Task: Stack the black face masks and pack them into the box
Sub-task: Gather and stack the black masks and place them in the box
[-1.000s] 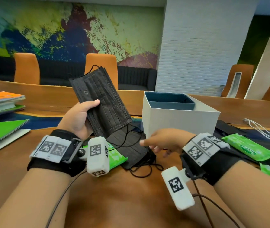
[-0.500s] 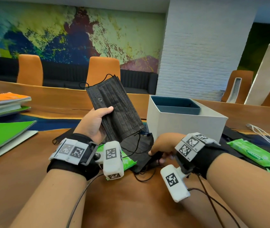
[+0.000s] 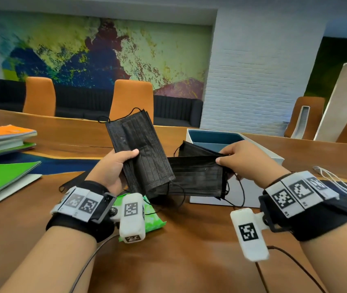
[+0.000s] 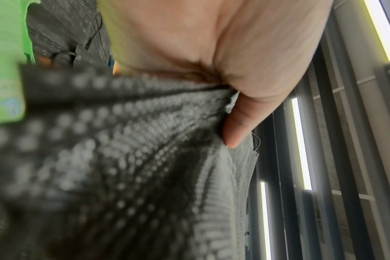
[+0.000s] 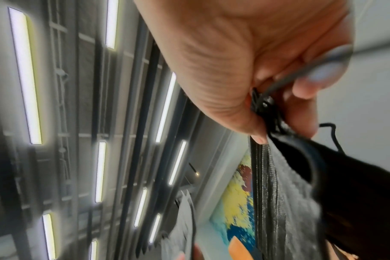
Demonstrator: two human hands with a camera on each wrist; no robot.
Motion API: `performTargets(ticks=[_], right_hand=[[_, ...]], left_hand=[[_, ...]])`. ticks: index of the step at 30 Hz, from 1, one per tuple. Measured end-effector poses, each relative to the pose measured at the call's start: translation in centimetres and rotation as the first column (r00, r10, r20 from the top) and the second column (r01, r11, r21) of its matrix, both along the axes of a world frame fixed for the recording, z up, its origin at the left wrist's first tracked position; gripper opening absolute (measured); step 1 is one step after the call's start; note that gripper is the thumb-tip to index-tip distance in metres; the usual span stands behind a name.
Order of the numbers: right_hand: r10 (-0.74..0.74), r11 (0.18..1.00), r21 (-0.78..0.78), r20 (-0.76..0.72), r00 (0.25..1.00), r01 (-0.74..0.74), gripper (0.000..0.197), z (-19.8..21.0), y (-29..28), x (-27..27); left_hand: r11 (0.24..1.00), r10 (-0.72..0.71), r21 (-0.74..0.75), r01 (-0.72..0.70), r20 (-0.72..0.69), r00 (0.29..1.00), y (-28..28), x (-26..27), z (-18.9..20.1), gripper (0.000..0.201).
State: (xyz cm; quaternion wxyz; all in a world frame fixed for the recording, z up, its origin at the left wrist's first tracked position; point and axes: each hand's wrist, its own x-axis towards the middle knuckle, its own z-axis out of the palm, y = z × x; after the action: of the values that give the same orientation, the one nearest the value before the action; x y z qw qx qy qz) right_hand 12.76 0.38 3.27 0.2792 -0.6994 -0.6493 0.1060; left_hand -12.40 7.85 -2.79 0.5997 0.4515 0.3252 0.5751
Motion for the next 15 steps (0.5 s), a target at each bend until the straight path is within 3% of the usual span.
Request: performTargets(ticks=[7,11,13,15], right_hand=[[0.047,0.967,0.253,-0.253,0.966,0.019,0.012,1.3,-1.0,2.9],[0.081,0.943,0.33,-0.343,0.936,0.04,0.015,1.0,-1.0,3.6],[0.097,0.953,0.303,-0.368,0.925,0.02,0.015,0.6,-0.9,3.5],[0.086,0.985,0.166,-0.274,0.958,-0.041,0.013,0.2,-0.9,3.2]], left_hand=[[1.0,0.013,-0.02,-0.014,-0.051,0.999,0.1,0.4,-0.5,0.02],[0.999,0.016,-0.041,-0.018,-0.064,0.998,0.0,0.6,-0.5,0.026],[0.998,0.023,-0.049,-0.026,-0.07,0.997,0.1,0.6,-0.5,0.028],[0.997,0.047,-0.058,-0.05,-0.058,0.997,0.3,0.3,-0.5,0.03]])
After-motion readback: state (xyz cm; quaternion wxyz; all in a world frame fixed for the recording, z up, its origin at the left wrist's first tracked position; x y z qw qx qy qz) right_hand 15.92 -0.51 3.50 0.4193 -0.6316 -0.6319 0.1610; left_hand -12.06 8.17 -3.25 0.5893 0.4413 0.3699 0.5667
